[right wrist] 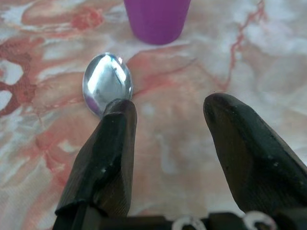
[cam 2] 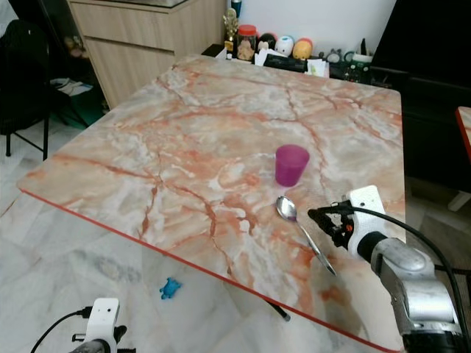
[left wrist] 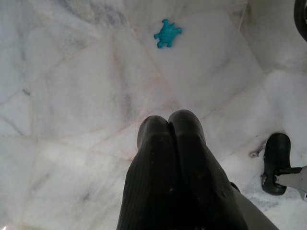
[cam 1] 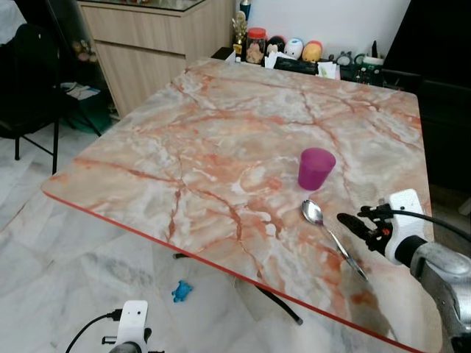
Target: Setting the table
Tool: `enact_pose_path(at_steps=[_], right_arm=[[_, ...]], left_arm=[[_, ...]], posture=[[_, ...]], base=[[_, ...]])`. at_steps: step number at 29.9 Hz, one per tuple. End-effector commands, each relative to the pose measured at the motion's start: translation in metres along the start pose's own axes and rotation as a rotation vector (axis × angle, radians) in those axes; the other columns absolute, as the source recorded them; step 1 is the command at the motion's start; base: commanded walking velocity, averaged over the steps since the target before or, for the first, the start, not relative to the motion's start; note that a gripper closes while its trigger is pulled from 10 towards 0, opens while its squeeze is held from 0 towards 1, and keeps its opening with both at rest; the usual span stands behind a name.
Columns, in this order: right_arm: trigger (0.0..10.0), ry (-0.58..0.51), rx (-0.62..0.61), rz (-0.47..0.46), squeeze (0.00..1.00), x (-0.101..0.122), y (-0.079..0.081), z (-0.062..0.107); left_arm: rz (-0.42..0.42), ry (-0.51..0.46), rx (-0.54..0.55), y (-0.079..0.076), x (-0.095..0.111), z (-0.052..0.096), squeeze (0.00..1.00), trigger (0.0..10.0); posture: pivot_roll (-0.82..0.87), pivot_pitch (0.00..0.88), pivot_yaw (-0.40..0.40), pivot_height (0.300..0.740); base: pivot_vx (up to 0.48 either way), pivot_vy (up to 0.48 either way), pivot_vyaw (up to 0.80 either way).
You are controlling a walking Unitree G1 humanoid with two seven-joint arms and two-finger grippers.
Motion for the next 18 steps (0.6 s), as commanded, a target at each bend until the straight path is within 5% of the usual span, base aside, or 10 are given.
enact_pose_path(at_steps=[1,18], right_arm=[[10.0,0.021,0.023,-0.011,0.0,-0.005,0.003,-0.004],[10.0,0.065,0.14,0.039,0.0,-0.011,0.029,-0.025]], left_arm=[[0.0,0.019,-0.003,0.0,-0.005,0.001,0.0,10.0],[0.003,0.023,-0.004,0.0,-0.006,0.001,0.0,10.0]], posture=[[0.05,0.065,0.003,0.74],[0.05,0.052,0.001,0.74]], base=[[0.0,0.0,0.0],[0.0,0.0,0.0]])
Point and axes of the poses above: a point about 5 cm out from each wrist's last joint towards the gripper, its own z axis pointing back from the gripper into the wrist, its own x axis along the axis of the wrist's last joint, y = z × x, the point moved 5 cm from there along -z, pointing out of the wrist towards the gripper, and after that the axes turned 9 degrees about -z, right-handed, at the moved point
